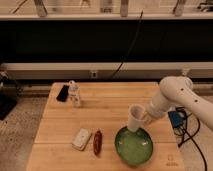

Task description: Place the ceramic cup in the ceramic bowl

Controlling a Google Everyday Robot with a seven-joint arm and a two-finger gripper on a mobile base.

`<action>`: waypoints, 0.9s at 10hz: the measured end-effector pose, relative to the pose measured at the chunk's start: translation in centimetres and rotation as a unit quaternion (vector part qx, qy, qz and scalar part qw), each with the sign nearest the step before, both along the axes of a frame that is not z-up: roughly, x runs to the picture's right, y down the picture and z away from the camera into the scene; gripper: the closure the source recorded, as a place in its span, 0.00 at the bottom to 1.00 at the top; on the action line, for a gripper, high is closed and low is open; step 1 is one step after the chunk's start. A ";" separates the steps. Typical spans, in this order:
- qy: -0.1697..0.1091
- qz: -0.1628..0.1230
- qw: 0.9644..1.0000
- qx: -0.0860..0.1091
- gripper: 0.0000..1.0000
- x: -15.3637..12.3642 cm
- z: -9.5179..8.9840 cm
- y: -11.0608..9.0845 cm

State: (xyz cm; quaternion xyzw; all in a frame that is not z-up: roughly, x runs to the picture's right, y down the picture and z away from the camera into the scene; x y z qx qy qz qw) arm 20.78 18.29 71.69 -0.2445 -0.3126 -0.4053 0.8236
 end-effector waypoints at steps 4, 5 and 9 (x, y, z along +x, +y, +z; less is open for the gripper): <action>0.001 0.003 1.000 -0.001 1.00 0.8 -0.2 1.2; -0.001 0.002 1.000 -0.001 1.00 0.8 -0.1 1.2; -0.001 0.003 1.000 -0.003 0.84 1.2 -0.4 1.7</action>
